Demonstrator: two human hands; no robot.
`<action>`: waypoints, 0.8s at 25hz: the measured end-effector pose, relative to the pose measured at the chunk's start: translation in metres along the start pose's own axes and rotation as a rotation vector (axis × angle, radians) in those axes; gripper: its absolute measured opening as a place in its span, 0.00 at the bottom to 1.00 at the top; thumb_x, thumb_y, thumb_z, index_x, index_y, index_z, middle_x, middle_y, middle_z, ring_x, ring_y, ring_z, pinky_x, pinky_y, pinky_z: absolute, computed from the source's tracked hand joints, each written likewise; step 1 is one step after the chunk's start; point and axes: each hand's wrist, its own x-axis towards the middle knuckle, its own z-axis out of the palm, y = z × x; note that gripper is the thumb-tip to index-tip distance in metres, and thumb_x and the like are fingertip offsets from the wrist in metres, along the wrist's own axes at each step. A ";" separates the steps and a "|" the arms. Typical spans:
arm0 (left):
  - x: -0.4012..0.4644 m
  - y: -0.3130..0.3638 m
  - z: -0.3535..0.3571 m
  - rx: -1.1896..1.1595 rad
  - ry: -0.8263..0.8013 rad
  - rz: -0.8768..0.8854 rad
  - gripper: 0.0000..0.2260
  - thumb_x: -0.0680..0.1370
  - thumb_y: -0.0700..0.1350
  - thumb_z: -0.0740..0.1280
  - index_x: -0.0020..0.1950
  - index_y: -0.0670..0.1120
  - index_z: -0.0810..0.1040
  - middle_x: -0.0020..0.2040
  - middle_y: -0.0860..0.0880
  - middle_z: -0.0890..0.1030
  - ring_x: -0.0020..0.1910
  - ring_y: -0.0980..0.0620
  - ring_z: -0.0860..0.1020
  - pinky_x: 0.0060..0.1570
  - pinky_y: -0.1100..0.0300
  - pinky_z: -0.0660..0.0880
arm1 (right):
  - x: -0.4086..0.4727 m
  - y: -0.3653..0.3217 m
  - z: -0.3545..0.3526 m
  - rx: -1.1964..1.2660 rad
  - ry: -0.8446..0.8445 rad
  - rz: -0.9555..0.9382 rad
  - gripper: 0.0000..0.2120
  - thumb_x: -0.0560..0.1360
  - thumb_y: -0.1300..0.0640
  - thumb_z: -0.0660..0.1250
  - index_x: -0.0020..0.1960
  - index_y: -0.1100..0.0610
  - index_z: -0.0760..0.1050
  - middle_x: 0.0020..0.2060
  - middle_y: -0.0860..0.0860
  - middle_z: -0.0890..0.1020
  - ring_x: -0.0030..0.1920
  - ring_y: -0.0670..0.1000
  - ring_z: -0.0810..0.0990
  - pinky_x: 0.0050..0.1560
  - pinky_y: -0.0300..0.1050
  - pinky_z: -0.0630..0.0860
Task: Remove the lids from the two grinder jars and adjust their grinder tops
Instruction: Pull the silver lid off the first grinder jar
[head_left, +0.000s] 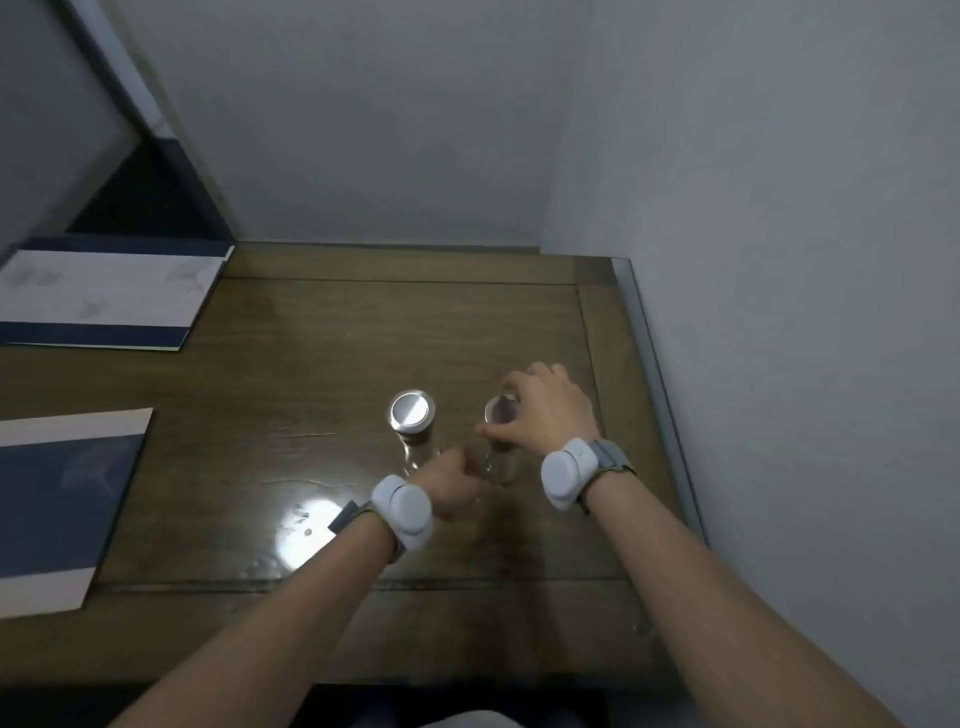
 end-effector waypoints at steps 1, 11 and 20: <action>0.008 -0.001 0.005 0.015 0.062 0.052 0.14 0.79 0.48 0.72 0.62 0.44 0.79 0.53 0.46 0.84 0.50 0.47 0.82 0.50 0.51 0.81 | -0.002 0.000 0.001 -0.005 -0.016 0.012 0.32 0.68 0.32 0.72 0.64 0.52 0.76 0.61 0.52 0.77 0.63 0.55 0.72 0.57 0.52 0.76; 0.072 -0.006 0.048 -0.144 0.490 0.140 0.24 0.66 0.61 0.68 0.60 0.58 0.73 0.54 0.55 0.81 0.52 0.51 0.84 0.50 0.48 0.83 | -0.006 -0.008 0.006 -0.092 -0.034 0.094 0.28 0.71 0.38 0.73 0.65 0.52 0.73 0.60 0.53 0.74 0.63 0.55 0.72 0.45 0.47 0.67; 0.067 0.009 0.036 -0.219 0.397 0.083 0.15 0.69 0.59 0.63 0.53 0.57 0.76 0.46 0.57 0.84 0.52 0.50 0.84 0.53 0.54 0.80 | 0.006 -0.012 0.009 -0.188 -0.002 0.081 0.27 0.70 0.39 0.74 0.62 0.54 0.75 0.57 0.53 0.77 0.61 0.56 0.74 0.43 0.46 0.68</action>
